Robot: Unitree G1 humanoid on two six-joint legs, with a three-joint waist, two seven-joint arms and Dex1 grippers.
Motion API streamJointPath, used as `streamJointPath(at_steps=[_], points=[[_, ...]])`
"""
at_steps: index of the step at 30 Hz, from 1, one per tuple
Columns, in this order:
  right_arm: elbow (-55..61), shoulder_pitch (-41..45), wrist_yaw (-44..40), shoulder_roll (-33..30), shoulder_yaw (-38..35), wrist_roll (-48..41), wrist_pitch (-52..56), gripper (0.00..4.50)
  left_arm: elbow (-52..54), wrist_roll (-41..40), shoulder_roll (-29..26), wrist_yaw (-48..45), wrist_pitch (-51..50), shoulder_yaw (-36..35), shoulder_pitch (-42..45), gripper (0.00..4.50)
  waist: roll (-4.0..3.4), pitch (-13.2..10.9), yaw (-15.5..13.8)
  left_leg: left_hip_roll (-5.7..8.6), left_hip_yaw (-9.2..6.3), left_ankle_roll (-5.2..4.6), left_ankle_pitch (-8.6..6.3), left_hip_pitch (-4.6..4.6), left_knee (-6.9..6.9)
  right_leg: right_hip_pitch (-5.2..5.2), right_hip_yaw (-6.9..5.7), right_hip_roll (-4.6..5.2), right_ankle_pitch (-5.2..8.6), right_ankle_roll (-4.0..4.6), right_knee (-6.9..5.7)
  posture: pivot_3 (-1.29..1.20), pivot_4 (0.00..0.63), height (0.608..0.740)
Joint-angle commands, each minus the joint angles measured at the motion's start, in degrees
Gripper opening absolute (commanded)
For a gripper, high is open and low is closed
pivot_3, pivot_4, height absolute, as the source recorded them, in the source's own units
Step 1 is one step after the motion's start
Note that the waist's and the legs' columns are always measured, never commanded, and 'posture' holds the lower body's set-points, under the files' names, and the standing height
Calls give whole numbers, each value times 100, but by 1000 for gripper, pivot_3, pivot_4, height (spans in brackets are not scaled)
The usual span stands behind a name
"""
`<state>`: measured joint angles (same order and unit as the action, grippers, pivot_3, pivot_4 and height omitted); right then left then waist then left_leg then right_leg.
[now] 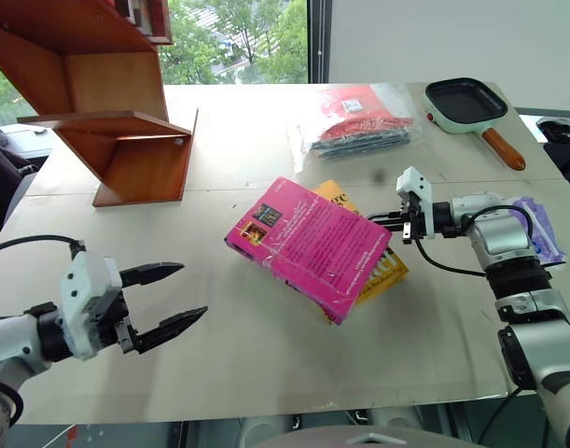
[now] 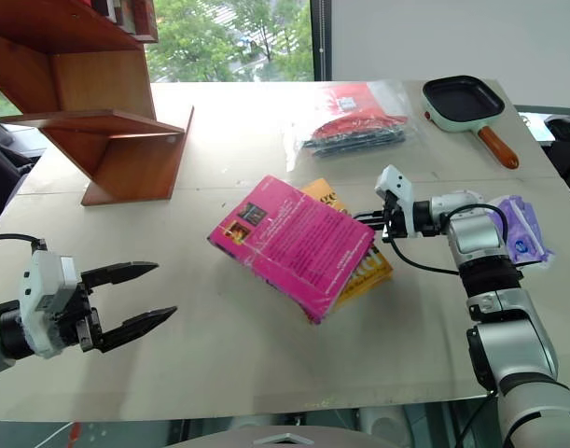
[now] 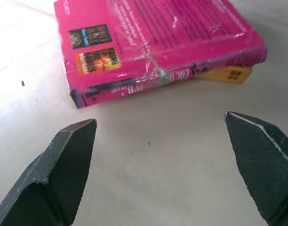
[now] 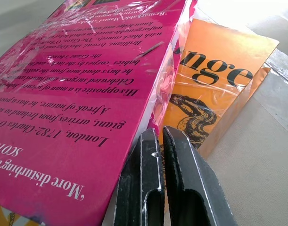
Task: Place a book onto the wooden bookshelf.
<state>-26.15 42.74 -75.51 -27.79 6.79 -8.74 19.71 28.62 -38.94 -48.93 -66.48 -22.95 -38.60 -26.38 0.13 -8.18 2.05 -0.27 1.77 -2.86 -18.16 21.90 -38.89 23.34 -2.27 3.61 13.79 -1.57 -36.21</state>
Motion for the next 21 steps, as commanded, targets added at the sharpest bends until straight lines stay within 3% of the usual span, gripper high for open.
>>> streamJointPath(at_steps=[1, 4, 8, 12, 15, 18, 21], points=[[49, 64, -26, -248, -180, -153, -71, 14, 22, -368, -58, -191, -117, -609, -87, 4500, 1, 0, -12, 0, 0, 0, 0, 2, 0, 2, -1, 0, 0, 0, 0, 0, 150, 740], [-117, 85, 20, -451, -322, -219, -91, 14, 34, -344, 2, -100, -203, -451, -84, 4500, 1, 0, -27, 1, -1, 0, 0, 0, -1, 1, -1, 1, 0, 0, -1, 0, 150, 740], [-166, 5, -55, -759, -593, -429, -100, 14, 425, -738, 550, 763, -863, 407, 13, 4500, 2, -1, -45, 4, 0, -1, 0, 0, -3, -1, 1, 4, 0, 0, -2, 0, 150, 740], [295, -533, -174, -1031, -1002, -781, -378, 14, 853, -1363, 1510, 1890, -1389, 1214, 10, 4500, 10, 3, -95, 3, -1, -2, -1, 2, -3, 0, 4, 5, 0, 0, -1, 0, 150, 740], [1021, -1230, -356, -1336, -1341, -1267, 12, 14, 958, -2229, 2336, 2796, -1682, 1581, 8, 4500, 13, 5, -165, 3, -3, -3, -2, 3, -5, -1, 4, 10, -1, -1, -3, 0, 150, 740], [1906, -1804, -507, -1607, -1757, -2063, 757, 907, 796, -2780, 3068, 3670, -1742, 1834, 75, 4500, 8, 4, -200, 3, -6, -4, -2, 2, -15, -2, 3, 14, -1, -1, -16, 0, 150, 740], [3066, -2596, -643, -1992, -2309, -2805, 1254, 2312, 635, -3356, 3830, 4643, -1881, 2313, 40, 4500, 7, 5, -211, 3, -9, -6, -3, -3, -32, -6, 3, 17, 0, -1, -31, 0, 150, 740]])
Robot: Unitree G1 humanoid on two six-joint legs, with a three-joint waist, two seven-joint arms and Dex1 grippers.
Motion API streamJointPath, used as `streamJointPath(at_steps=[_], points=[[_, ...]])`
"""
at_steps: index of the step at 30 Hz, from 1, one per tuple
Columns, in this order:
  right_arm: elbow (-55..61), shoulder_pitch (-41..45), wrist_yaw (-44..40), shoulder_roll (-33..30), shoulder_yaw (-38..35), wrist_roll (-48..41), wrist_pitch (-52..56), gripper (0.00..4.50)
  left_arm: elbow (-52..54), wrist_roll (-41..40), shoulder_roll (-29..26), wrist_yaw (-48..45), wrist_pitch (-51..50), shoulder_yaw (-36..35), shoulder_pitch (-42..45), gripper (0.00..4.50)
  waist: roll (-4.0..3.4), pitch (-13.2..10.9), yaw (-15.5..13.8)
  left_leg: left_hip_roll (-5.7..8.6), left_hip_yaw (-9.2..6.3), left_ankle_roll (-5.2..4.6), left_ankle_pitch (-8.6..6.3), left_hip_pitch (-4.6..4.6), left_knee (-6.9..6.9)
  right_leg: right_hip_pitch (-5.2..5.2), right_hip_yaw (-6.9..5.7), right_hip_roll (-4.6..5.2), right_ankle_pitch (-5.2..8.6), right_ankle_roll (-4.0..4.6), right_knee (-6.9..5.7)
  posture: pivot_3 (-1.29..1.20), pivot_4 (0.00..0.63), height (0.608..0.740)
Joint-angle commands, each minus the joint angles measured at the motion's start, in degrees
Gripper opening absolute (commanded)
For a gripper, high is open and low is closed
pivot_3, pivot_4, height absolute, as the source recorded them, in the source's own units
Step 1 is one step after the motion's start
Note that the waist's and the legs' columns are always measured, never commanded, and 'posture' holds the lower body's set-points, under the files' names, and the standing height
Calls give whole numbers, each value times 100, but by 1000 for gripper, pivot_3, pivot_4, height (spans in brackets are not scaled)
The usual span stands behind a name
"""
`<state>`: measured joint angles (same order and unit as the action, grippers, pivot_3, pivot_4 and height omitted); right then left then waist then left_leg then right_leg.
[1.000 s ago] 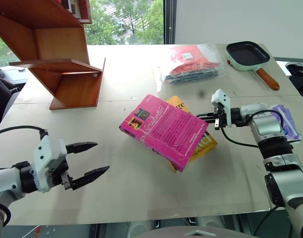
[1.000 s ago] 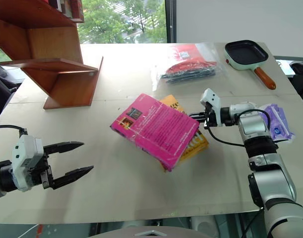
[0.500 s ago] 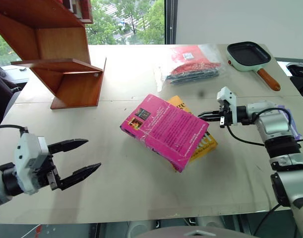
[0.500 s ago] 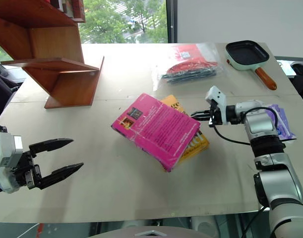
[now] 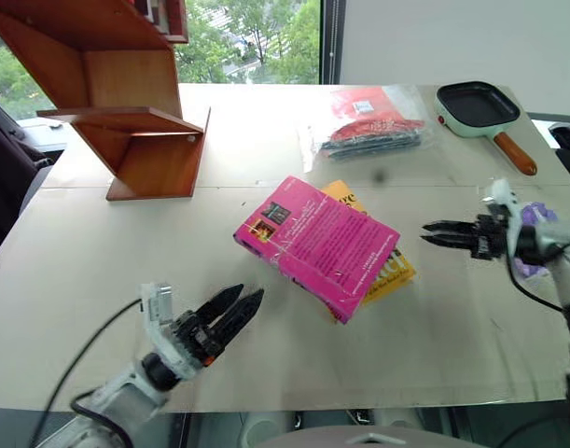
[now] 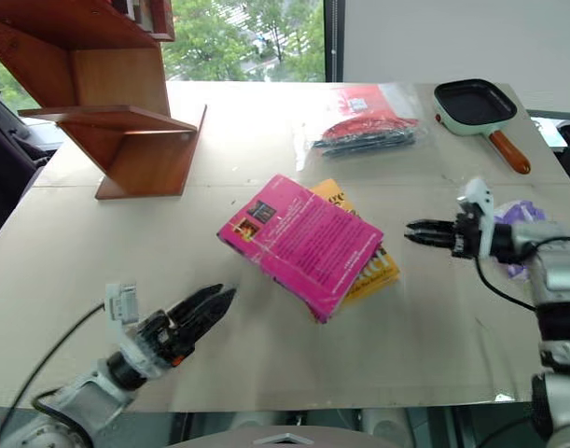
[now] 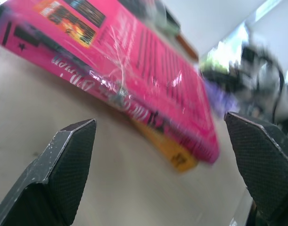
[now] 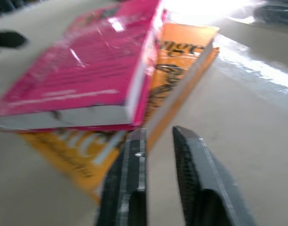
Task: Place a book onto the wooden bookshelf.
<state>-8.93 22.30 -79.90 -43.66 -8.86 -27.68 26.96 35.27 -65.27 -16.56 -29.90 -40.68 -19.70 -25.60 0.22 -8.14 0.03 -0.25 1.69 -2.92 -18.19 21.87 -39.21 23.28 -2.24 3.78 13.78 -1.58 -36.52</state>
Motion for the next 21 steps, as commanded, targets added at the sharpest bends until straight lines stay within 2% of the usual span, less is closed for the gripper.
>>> streamJointPath(at_steps=[1, 5, 6, 12, 13, 17, 21], points=[[1642, -784, -216, -483, -901, -1087, 616, 2492, -54, -784, 661, 1152, -187, 526, -58, 4500, 3, 4, -54, 0, -1, -2, -1, -5, 0, -5, 0, 3, 0, 0, -3, 0, 150, 740], [2501, -1687, -81, -695, -1536, -1702, 975, 4214, -254, -1001, 642, 1514, -246, 628, 21, 4500, 14, 10, -86, 0, -12, -17, -10, -21, 0, -22, -6, -2, 2, 4, -5, 0, 150, 740], [2598, -1880, -74, -730, -1672, -1723, 936, 4471, -360, -1082, 625, 1622, -273, 641, 100, 4500, 14, 10, -92, 0, -12, -17, -10, -21, -1, -22, -8, -2, 3, 4, -5, 0, 150, 740], [2911, -2451, 144, -613, -2282, -1721, 427, 4471, -823, -1407, 617, 1999, -287, 669, 642, 4500, 17, 14, -110, 5, -12, -10, -4, -22, -22, -37, -9, -7, 2, 3, -4, 0, 150, 740], [2924, -2667, -65, -619, -2364, -1603, 157, 4471, -883, -1390, 594, 1920, -349, 769, 709, 4500, 16, 15, -98, 5, -13, -10, -4, -24, -22, -40, -9, -10, 2, 3, -3, 0, 150, 740], [3090, -3156, -126, -782, -2771, -2128, 591, 4471, -1223, -1449, 558, 1754, -546, 1008, 1016, 4500, 13, 16, -131, 7, -20, -9, -4, -30, -22, -54, -14, -19, 3, 2, 3, 0, 150, 740], [3431, -3380, -7, -478, -3115, -2257, 155, 4471, -1647, -1340, 536, 1746, -669, 1120, 1425, 4500, 11, 19, -144, 9, -21, -11, -4, -47, -22, -72, -14, -21, 3, 2, 3, 0, 150, 740]])
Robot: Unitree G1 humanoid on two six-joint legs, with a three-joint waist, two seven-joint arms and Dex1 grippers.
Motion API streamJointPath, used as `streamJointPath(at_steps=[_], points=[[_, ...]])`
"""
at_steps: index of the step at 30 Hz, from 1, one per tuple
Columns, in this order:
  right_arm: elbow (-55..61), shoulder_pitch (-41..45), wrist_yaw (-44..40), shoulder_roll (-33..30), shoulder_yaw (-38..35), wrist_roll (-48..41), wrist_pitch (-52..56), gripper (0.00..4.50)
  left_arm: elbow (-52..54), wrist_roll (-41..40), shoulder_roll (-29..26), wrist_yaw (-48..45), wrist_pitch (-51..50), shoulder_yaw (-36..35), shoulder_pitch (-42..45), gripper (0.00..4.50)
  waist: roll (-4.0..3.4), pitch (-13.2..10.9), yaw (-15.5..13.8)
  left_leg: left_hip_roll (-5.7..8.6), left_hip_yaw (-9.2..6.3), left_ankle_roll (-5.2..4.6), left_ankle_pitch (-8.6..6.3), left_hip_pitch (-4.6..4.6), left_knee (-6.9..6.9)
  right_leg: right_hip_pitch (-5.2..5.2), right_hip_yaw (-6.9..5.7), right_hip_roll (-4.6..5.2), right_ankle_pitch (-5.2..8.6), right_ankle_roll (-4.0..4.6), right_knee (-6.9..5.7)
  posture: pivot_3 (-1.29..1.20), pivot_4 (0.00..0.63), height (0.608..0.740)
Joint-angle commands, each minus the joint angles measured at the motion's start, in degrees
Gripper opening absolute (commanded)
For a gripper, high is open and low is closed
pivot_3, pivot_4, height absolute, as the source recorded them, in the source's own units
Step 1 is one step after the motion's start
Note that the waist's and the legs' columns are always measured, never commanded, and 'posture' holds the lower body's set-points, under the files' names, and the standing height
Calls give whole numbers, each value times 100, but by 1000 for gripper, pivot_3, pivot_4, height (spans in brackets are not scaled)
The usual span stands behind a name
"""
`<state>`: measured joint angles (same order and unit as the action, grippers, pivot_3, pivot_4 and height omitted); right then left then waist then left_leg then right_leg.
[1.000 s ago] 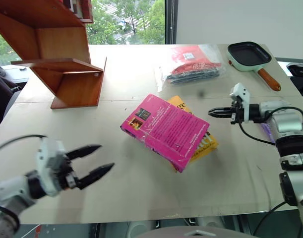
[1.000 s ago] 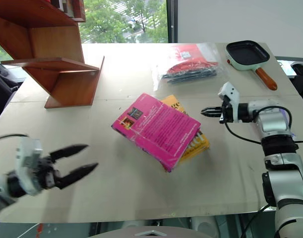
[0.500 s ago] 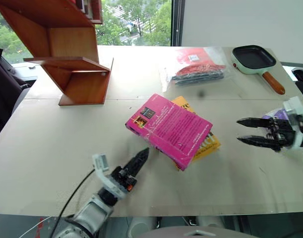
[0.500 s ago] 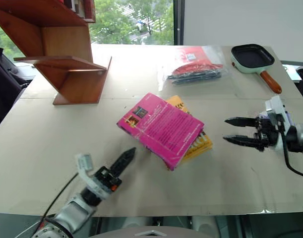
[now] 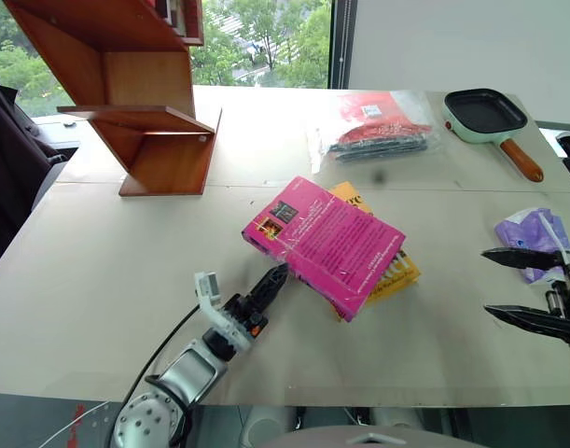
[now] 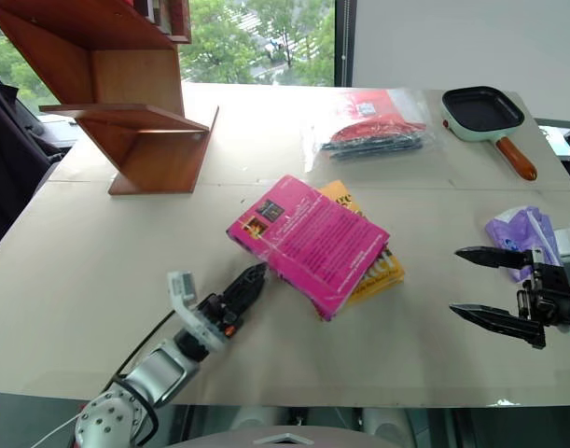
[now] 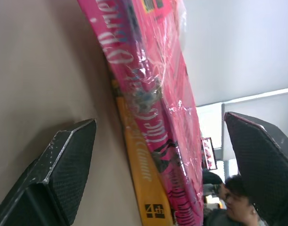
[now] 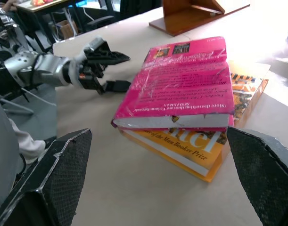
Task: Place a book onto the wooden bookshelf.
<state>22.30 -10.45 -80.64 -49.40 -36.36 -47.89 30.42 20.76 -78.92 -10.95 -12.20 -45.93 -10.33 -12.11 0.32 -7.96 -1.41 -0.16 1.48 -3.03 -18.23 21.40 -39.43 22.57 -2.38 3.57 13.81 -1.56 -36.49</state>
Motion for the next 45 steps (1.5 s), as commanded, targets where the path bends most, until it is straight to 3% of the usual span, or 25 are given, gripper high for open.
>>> streamJointPath(at_steps=[1, 7, 16, 20, 22, 25, 26, 30, 36, 40, 43, 45], points=[[377, -186, 119, 117, -418, -283, -163, 4471, -255, 19, 3, 4, -161, 198, 130, 4500, 0, 0, -12, 0, -1, -1, -1, -10, 0, -9, 0, -2, 0, 0, 0, 0, 150, 740], [661, -523, 395, 302, -497, -323, -303, 4471, -766, -19, 127, 17, -375, 348, 665, 4500, 0, -1, -76, 0, -3, -26, -16, -73, 7, -76, 1, 1, 13, 20, 15, 0, 150, 740], [622, -634, 525, 301, -306, -67, -700, 4471, -1632, -63, 450, -106, -701, 293, 1655, 4500, -6, 3, -108, 1, -7, -21, -12, -72, 6, -79, -1, 1, 13, 20, 20, 0, 150, 740], [617, -677, 587, 277, -372, -55, -748, 4500, -1637, -136, 464, -210, -875, 212, 1660, 3255, -5, 2, -95, 1, -11, -4, -3, -68, 6, -79, -3, 2, 13, 20, 24, 0, 150, 740], [582, -687, 593, 268, -362, -24, -789, 4500, -1497, -90, 497, -382, -795, 166, 1625, 2150, -6, 2, -98, 1, -13, -2, -2, -66, 8, -79, -5, 2, 13, 20, 29, 0, 150, 740], [529, -642, 609, 233, -264, 28, -821, 4500, -1453, -67, 486, -441, -819, 155, 1586, 971, -6, 0, -98, 0, -15, -2, -2, -62, 11, -78, -7, 3, 13, 20, 38, 0, 150, 740], [513, -612, 609, 216, -221, 50, -833, 4500, -1450, -57, 499, -445, -801, 141, 1573, 748, -6, -1, -93, 0, -16, -2, -2, -60, 12, -78, -7, 3, 13, 20, 41, 0, 150, 740], [353, -293, 664, 135, 9, 82, -854, 4500, -1173, 218, 480, -645, -469, 70, 1502, 717, -6, -6, -78, -1, -16, -2, -3, -59, 14, -78, -7, 5, 13, 20, 49, 0, 150, 740], [-11, 562, 772, 78, 535, -21, -714, 4500, -2, 2022, -1070, -1847, 1001, -325, 2011, 716, 18, -35, -63, -10, -18, 6, 1, -52, 28, -66, -11, -5, 13, 25, 52, 0, 150, 740], [-282, 980, 742, 126, 878, 22, -732, 4500, 341, 3579, -1717, -2265, 2067, 165, 2236, 716, 8, -37, -94, -6, -13, 5, 0, -49, 33, -67, -9, 3, 13, 25, 67, 0, 150, 740], [-464, 1352, 712, 172, 1184, 33, -749, 4500, 310, 5705, -2434, -1763, 2997, 629, 2954, 716, 17, -48, -115, 6, -18, -11, -10, -31, 31, -65, -13, 17, 12, 23, 81, 0, 150, 740], [-539, 1499, 708, 202, 1309, 24, -741, 4500, 274, 6591, -2727, -1443, 3292, 738, 3422, 716, 42, -68, -104, 7, -23, -9, -9, -13, 27, -48, -19, 12, 5, 11, 83, 0, 150, 740]])
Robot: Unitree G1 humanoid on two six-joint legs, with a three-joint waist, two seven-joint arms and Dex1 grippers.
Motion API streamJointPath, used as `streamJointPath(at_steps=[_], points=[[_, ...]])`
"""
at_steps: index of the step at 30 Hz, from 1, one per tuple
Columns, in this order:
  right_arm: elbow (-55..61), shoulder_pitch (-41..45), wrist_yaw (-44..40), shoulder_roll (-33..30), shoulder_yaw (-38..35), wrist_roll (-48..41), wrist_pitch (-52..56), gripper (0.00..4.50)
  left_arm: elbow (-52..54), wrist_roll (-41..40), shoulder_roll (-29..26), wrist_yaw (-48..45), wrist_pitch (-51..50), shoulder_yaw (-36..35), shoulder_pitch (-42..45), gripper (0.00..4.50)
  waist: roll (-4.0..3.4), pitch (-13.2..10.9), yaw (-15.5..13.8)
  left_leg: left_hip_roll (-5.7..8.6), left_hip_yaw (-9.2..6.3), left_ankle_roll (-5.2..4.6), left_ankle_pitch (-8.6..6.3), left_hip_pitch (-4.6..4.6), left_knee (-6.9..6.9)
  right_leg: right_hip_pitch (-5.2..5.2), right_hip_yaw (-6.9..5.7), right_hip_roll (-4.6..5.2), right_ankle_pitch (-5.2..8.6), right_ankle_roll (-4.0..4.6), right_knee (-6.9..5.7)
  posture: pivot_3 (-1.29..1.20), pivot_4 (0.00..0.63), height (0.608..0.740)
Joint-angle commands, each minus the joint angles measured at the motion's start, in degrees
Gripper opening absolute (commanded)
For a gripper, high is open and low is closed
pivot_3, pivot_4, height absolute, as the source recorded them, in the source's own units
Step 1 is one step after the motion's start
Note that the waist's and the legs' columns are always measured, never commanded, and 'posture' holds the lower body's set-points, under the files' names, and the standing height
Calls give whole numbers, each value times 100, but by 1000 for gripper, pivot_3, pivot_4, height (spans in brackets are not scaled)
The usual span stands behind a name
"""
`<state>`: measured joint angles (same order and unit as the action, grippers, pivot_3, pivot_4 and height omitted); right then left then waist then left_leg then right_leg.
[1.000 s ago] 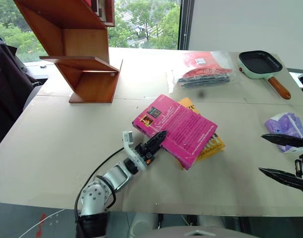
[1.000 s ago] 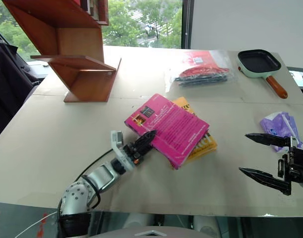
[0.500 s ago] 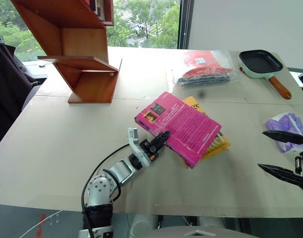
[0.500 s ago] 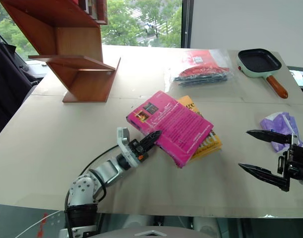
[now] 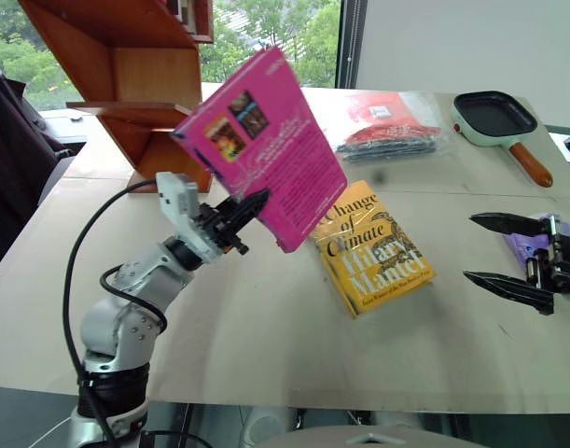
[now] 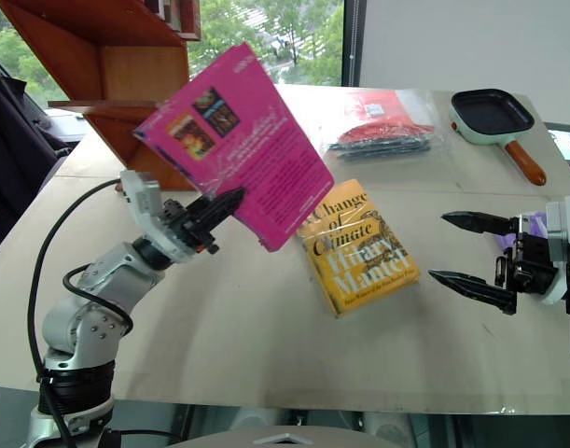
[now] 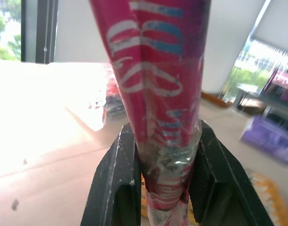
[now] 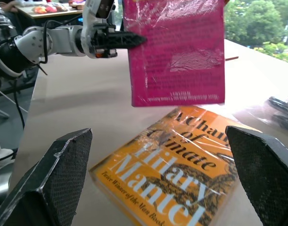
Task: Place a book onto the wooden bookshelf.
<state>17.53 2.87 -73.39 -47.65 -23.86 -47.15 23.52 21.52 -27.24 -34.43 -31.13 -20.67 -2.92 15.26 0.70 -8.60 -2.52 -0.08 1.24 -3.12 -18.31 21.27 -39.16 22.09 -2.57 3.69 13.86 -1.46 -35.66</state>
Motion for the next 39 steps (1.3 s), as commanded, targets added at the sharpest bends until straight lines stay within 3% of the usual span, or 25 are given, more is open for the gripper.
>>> streamJointPath(at_steps=[1, 7, 14, 22, 28, 33, 39], points=[[-112, 271, -24, 46, 155, -27, -62, 4500, 234, 1754, -511, 601, 773, 39, 1062, 716, 4, -3, 16, -1, -3, 2, 2, 14, -2, 10, -2, -4, -5, -9, -2, 0, 150, 740], [-498, 981, 102, 238, 383, -117, -25, 4500, 361, 3427, -1528, 170, 424, 709, 2763, 716, 6, -11, 39, 0, 2, 9, 7, 66, -14, 64, -4, -13, -16, -30, -8, 0, 150, 740], [-1152, 1739, 394, 755, 320, -230, -125, 4500, 106, 4532, -2664, -516, 680, 740, 3519, 716, 14, -36, 130, -5, 7, 19, 13, 59, -13, 66, 4, -59, -8, -42, -21, 0, 150, 740], [-1710, 2593, 499, 1289, 393, -561, -7, 4500, -53, 4650, -3612, -1342, 573, 177, 3182, 716, 10, -50, 189, -8, 8, 19, 13, 60, -16, 69, 4, -60, -9, -42, -28, 0, 150, 740], [-2356, 3018, 113, 1357, 574, -274, -176, 4500, 400, 4719, -4032, -1918, -174, -616, 1877, 716, 2, -57, 171, -8, 25, 18, 13, 69, -15, 86, 4, -60, -8, -43, -31, 0, 150, 740], [-2685, 3294, -84, 1425, 660, -194, -201, 4500, 328, 4932, -4392, -2054, -222, -1153, 1368, 716, 21, -71, 176, -8, 11, 18, 13, 81, -17, 95, 9, -60, -9, -42, -39, 0, 150, 740], [-2804, 3360, -191, 1589, 728, -85, -287, 4500, -440, 4801, -4674, -2201, 160, -692, 1514, 716, 20, -71, 170, -8, 18, 18, 13, 75, -16, 98, 16, -59, -8, -42, -80, 0, 150, 740]])
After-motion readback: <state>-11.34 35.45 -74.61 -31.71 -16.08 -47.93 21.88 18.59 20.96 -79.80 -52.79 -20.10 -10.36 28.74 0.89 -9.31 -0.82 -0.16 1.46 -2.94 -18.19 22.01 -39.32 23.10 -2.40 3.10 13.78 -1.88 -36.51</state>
